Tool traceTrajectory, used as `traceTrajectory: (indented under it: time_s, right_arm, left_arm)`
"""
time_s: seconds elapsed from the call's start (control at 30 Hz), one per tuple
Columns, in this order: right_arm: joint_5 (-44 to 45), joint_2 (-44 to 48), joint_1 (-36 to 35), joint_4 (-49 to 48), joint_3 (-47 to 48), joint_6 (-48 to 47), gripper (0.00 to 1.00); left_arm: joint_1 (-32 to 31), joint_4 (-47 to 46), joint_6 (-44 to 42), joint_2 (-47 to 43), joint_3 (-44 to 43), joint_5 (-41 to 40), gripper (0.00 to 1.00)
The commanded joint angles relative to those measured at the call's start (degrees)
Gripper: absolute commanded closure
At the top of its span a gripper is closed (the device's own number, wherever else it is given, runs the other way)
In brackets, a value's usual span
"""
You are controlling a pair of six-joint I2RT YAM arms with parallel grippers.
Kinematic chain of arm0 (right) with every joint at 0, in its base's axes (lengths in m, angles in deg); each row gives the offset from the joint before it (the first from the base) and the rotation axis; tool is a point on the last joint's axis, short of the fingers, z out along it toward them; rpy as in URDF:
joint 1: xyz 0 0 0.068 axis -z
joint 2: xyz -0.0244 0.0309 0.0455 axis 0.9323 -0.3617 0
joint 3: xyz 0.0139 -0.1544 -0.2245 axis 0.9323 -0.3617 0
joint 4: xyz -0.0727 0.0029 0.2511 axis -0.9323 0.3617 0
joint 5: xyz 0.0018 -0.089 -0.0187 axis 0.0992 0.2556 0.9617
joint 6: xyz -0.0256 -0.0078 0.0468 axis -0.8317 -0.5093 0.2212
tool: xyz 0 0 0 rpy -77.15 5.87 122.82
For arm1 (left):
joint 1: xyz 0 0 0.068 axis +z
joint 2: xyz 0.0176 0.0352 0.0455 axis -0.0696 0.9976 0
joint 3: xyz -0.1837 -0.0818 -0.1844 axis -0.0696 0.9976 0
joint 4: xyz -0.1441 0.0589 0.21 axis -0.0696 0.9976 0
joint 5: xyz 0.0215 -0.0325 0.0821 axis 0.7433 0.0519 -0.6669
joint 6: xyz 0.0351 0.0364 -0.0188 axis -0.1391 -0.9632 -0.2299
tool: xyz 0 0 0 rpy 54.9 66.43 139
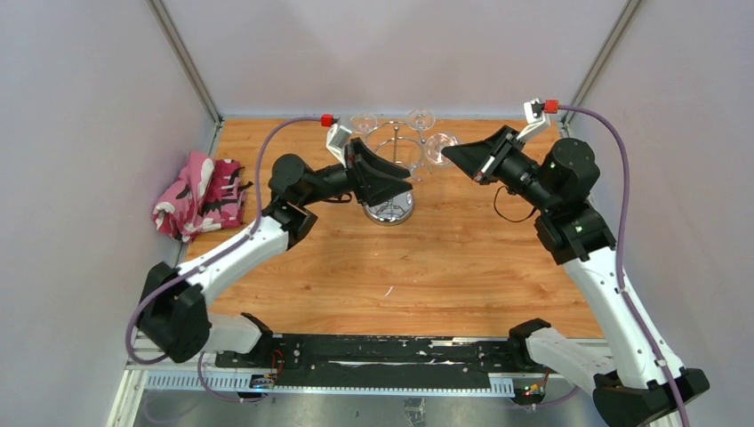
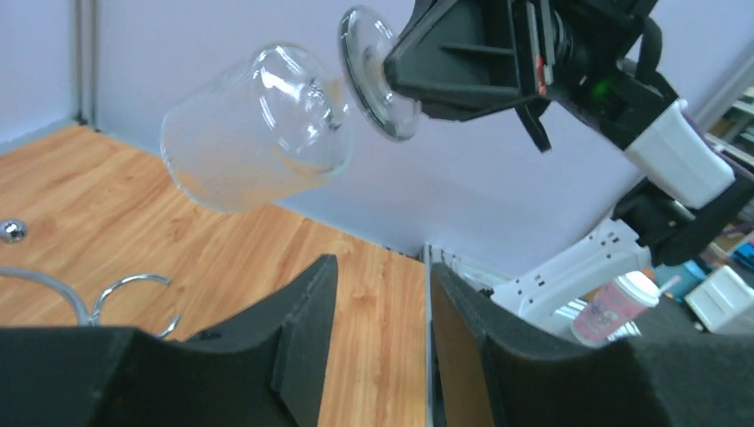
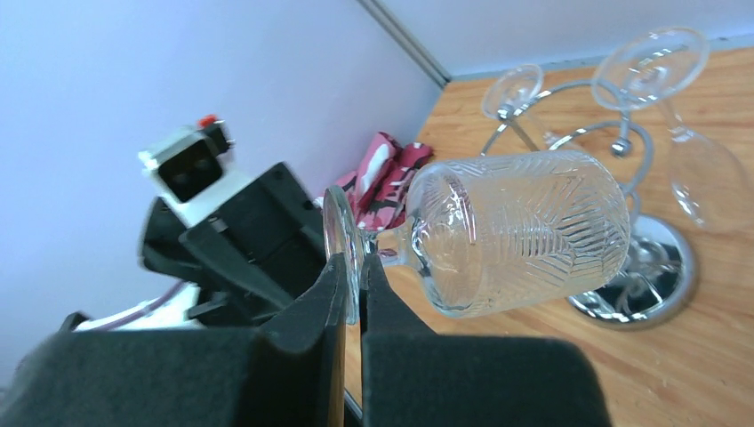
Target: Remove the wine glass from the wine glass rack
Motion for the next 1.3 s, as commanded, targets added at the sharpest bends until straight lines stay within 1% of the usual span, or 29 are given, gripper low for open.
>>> traceTrajectory:
  time_s: [0.0,0.03,0.07,0.17,0.37,0.6,0.73,0.97,1.27]
  right_arm:
    - [-8.53,0.64,1.32,-15.24,2.36,1.36,1.00]
    - [-9.11,0.40,1.43,-15.94,2.89,1.10,1.00]
    - [-9.31,0.24,1.53,-15.95,3.57,1.03,1.00]
    - [-11.35,-1.19,1.86,-16.54,5.33,1.60,1.00]
    - [-16.20,-4.64,2.29,-26.38,4.13,9.08,1.00]
    - [-17.86,-7.11,2.34,-35.15,2.51,14.63,1.00]
    - [-18.21,-7.51,2.34,-37.02,2.70,16.98,1.00]
    - [-18.37,-5.43,2.34,-35.89,1.48,17.93,1.00]
    - [-19.21,-6.35,2.25,-42.70,-4.37,24.27,1.00]
  left_arm:
    - [6.56,-47.53,29.76,8.17,3.50,8.29,0.50]
    - [8.12,-55.30,38.49,12.36,1.82,9.11,0.50]
    - [9.21,-55.77,40.62,14.58,0.10,9.76,0.50]
    - [9.82,-55.82,39.92,17.74,-1.54,9.46,0.50]
    - [9.91,-55.81,41.32,21.09,-5.80,8.23,0.50]
    - [9.91,-55.81,42.17,19.95,-6.26,7.33,0.50]
    - [10.06,-55.85,42.23,19.26,-5.47,7.30,0.49]
    - [10.70,-55.81,42.09,19.05,-5.04,6.50,0.50]
    - [10.79,-55.81,42.64,19.29,-6.89,5.92,0.50]
